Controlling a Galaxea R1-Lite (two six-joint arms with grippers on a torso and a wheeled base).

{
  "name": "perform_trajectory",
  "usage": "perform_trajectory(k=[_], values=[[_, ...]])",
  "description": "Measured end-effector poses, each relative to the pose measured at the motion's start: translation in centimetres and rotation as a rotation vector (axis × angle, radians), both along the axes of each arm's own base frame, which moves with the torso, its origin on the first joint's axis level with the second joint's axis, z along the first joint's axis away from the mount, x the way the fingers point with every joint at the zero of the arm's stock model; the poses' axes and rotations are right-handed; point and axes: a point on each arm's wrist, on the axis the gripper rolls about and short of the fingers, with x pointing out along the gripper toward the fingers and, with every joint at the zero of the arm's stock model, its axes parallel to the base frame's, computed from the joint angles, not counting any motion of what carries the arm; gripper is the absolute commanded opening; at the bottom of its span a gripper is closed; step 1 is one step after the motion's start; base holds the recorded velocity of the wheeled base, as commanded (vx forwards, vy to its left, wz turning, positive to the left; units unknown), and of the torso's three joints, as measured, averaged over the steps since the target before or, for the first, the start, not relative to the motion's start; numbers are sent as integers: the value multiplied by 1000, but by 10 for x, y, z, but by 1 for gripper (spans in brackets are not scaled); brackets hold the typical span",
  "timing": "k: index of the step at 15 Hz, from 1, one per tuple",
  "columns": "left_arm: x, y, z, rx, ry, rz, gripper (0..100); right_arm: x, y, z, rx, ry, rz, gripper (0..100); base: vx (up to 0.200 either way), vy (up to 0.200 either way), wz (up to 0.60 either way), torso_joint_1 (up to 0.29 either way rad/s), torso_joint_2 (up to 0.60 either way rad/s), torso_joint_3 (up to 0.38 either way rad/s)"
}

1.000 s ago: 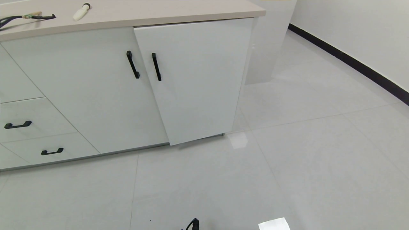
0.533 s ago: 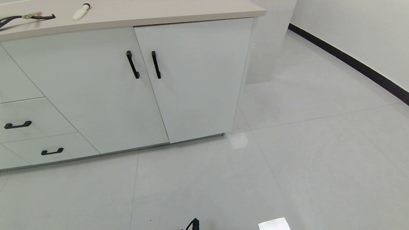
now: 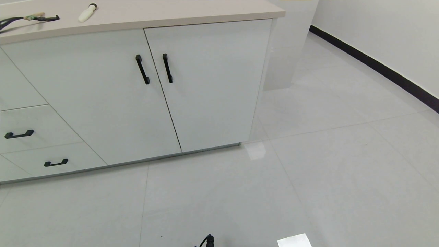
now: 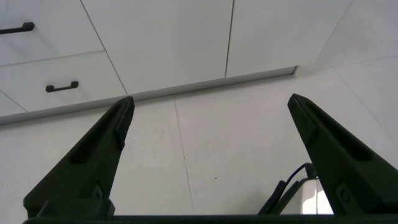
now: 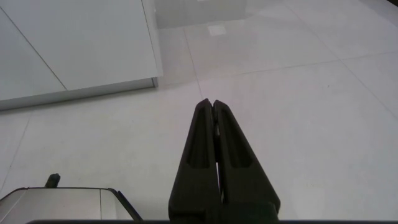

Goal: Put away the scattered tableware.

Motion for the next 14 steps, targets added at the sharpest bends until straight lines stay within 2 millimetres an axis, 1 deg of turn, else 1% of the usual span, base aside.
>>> perform_trajectory(k=[2,5,7,13,14], values=[[0,0,0,-1,0,0,100,0,0,0,0,-1,1,0,200,0,0,2,2,2],[0,0,0,-1,-1,0,100,0,0,0,2,0,0,0,200,200,0,4,2,5],[0,0,0,0,-2,0,100,0,0,0,2,1,1,0,0,200,600,2,-2,2],[0,0,0,1,0,-2,100,0,0,0,1,2,1,0,0,0,600,2,3,2],[0,0,0,0,0,-3,100,0,0,0,1,1,0,0,0,0,0,0,0,0]])
